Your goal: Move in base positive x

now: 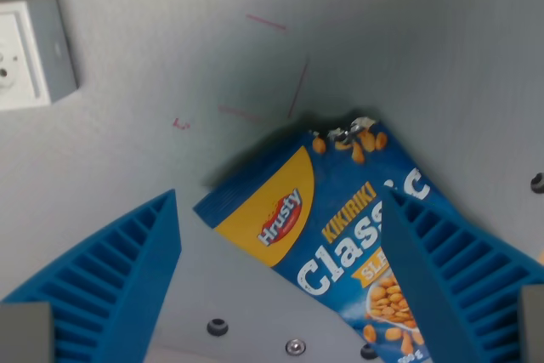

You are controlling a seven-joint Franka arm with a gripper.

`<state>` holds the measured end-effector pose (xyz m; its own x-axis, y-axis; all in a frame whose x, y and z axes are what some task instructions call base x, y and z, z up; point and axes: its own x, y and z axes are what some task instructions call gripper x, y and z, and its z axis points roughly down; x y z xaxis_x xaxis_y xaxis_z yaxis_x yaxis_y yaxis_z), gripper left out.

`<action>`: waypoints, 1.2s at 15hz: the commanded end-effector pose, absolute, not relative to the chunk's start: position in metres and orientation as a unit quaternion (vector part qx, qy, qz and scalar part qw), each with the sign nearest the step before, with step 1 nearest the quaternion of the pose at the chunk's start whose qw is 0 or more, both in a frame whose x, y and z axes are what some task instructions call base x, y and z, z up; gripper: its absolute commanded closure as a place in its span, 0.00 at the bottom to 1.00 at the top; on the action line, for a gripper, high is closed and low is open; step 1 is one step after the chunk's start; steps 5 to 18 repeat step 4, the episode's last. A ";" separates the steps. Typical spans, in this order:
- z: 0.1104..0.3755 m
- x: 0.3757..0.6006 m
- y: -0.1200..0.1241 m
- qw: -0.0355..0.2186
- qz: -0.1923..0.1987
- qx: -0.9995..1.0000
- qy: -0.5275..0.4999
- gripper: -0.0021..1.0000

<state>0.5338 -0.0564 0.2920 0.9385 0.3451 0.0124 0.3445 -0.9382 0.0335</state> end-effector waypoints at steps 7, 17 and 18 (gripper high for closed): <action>0.294 0.570 -0.069 0.001 -0.004 0.983 0.183 0.00; 0.294 0.570 -0.069 0.001 -0.004 0.983 0.183 0.00; 0.294 0.570 -0.069 0.001 -0.004 0.983 0.183 0.00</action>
